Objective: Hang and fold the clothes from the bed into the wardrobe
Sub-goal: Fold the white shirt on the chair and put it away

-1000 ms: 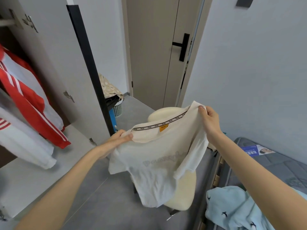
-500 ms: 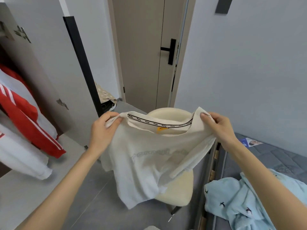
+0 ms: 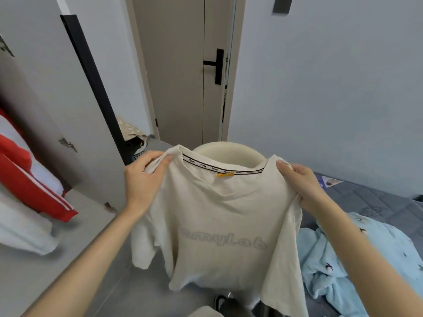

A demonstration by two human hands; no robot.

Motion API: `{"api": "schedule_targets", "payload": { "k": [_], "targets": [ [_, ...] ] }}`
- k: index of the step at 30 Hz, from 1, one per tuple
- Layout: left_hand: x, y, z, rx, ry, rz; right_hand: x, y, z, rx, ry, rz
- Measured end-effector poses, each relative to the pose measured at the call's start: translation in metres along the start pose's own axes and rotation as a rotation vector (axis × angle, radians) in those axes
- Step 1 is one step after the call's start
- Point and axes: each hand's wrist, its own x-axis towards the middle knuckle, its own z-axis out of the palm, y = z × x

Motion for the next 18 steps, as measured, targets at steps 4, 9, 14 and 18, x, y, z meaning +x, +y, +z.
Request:
{"api": "schedule_targets", "payload": {
  "k": [4, 9, 14, 18],
  "targets": [
    [-0.007, -0.051, 0.015, 0.312, -0.339, -0.179, 0.033, 0.047, 0.004, -0.252, 0.044, -0.009],
    [-0.020, -0.109, 0.053, 0.574, -0.746, -0.364, 0.077, 0.110, 0.010, -0.526, -0.101, 0.076],
    [-0.021, -0.156, 0.108, 0.597, -0.813, -0.520, 0.136, 0.155, 0.012, -0.693, -0.198, 0.128],
    [-0.019, -0.188, 0.152, 0.622, -0.717, -0.659, 0.184, 0.179, 0.021, -0.694, -0.270, 0.191]
  ]
}}
